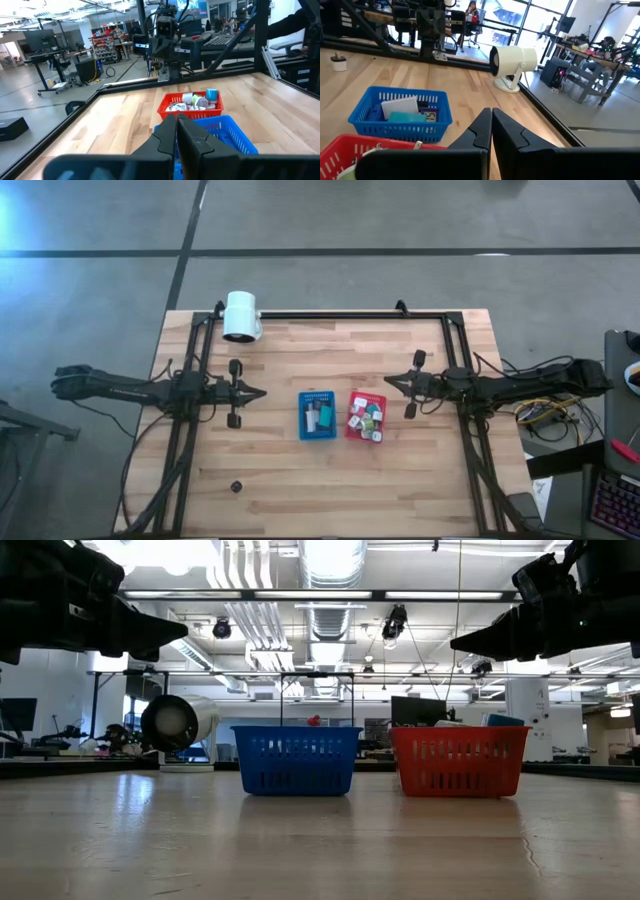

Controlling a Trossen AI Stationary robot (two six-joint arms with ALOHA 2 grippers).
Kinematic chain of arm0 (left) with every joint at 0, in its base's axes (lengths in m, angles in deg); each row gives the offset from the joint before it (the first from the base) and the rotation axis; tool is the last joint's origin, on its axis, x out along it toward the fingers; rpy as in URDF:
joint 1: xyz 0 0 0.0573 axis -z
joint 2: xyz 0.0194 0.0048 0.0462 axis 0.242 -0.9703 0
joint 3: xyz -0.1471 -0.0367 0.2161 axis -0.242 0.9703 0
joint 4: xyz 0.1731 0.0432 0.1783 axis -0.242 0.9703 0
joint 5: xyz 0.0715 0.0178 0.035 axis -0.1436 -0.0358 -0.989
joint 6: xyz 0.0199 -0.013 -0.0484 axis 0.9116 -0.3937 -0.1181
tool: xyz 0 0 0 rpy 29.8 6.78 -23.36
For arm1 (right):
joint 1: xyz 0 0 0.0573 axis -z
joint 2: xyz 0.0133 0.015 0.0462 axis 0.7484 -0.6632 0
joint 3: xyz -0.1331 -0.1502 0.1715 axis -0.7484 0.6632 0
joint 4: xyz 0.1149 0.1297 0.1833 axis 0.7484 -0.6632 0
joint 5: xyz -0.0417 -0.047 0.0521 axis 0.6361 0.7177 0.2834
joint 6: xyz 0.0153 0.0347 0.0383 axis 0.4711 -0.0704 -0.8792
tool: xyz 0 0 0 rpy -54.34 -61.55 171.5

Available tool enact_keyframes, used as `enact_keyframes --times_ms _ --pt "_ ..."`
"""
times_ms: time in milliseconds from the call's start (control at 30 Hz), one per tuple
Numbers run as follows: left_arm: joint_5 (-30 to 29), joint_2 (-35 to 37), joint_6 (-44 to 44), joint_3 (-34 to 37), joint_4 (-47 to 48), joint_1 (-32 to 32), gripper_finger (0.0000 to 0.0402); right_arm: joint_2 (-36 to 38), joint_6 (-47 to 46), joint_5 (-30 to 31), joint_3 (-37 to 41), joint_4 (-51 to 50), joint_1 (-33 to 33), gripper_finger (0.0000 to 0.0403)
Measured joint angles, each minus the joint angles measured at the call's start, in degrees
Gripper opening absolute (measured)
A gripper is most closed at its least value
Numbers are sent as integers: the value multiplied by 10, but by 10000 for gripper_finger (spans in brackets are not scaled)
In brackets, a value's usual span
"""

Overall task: Sort adapters and digital timers
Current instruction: Put the white charger adaptor into the red bin

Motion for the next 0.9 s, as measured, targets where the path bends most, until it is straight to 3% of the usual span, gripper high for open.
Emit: enact_keyframes --times_ms 900 --pt "0 1 -2 0 -19 0 16 -3 -1 0 0 10 0 8"
